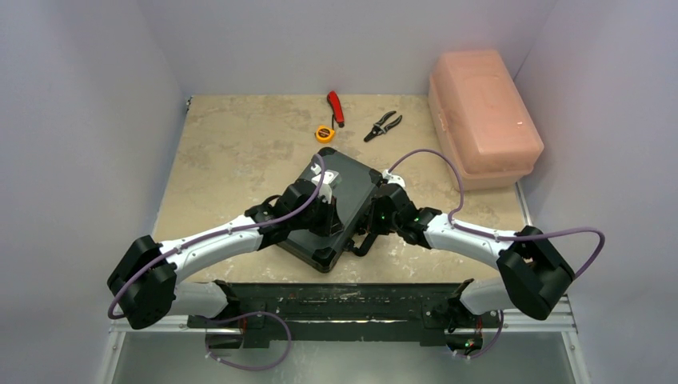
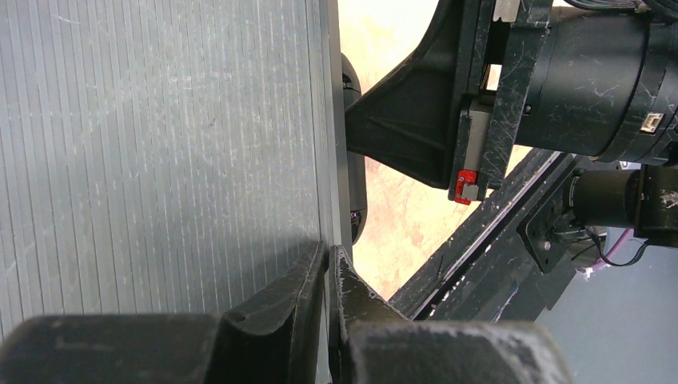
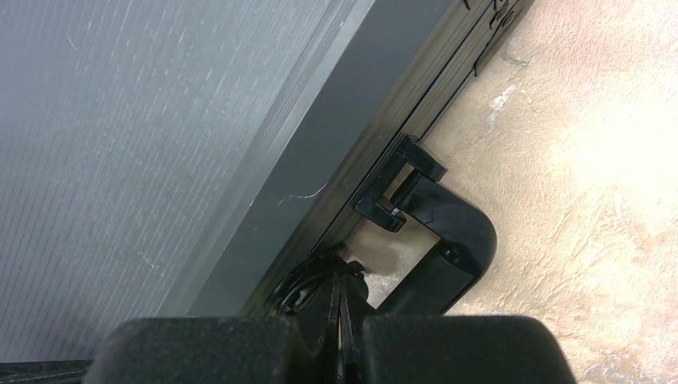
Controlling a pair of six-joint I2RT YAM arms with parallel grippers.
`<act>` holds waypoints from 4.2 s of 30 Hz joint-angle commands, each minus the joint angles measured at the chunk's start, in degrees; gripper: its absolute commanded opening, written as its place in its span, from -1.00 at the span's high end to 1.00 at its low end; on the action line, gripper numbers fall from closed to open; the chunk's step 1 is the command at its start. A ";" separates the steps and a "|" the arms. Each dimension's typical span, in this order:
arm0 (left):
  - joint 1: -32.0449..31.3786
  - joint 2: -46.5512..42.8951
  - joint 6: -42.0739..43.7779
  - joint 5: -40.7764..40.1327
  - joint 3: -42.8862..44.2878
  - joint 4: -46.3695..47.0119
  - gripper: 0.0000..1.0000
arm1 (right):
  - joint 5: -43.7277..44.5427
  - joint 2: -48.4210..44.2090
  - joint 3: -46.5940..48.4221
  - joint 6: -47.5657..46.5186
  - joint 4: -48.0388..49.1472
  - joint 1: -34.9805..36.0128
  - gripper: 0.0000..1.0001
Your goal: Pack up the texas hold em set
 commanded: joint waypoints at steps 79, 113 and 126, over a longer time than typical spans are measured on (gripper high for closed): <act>-1.72 -3.74 2.23 -6.95 3.97 -22.60 0.71 | 6.01 -3.90 -0.72 1.77 -7.25 -0.05 1.00; -1.63 -24.16 27.09 -44.11 26.17 -38.31 -0.96 | 23.31 -31.24 10.80 -15.07 -8.66 -0.04 -0.98; -0.66 -28.78 28.19 -44.36 15.55 -30.76 -0.99 | 24.75 -27.81 10.72 -15.36 -1.90 -0.04 -0.98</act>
